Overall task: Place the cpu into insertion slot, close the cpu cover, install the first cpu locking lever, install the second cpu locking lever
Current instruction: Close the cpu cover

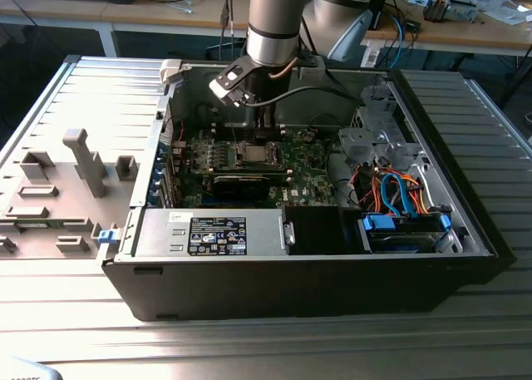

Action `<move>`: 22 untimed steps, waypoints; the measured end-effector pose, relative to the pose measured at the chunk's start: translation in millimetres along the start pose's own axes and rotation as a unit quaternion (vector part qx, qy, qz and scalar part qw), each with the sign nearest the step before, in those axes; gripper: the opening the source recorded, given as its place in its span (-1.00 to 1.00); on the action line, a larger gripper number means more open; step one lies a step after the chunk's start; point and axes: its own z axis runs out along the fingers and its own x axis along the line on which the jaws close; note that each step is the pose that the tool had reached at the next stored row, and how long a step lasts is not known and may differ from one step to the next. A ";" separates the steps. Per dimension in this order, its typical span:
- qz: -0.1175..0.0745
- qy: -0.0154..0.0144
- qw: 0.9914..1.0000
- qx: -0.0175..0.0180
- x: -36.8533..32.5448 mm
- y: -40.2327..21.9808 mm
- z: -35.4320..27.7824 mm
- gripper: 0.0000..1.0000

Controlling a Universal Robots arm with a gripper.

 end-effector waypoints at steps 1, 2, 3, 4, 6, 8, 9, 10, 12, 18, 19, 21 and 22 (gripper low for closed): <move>0.000 0.000 1.000 0.000 0.0 -0.5 0.4 -0.79; 0.000 0.000 1.000 0.000 0.0 -1.3 0.9 -0.79; 0.000 0.000 1.000 0.000 0.1 -1.9 1.2 -0.79; 0.000 0.000 1.000 0.000 0.1 -2.8 1.8 -0.79; 0.000 0.000 1.000 0.000 0.3 -5.8 3.6 -0.79; 0.000 0.000 1.000 0.000 0.4 -8.6 5.0 -0.79; 0.000 0.000 1.000 0.000 0.5 -10.1 5.7 -0.79; 0.000 0.000 1.000 0.000 0.6 -10.7 6.5 -0.79; 0.000 0.000 1.000 0.000 0.7 -11.5 8.7 -0.79; -0.001 0.000 1.000 0.000 1.0 -16.4 13.7 -0.79; -0.001 0.000 1.000 0.000 1.1 -16.9 14.5 -0.79; -0.001 0.000 1.000 0.000 1.1 -17.1 15.5 -0.79; -0.001 0.000 1.000 0.000 1.1 -17.2 15.9 -0.79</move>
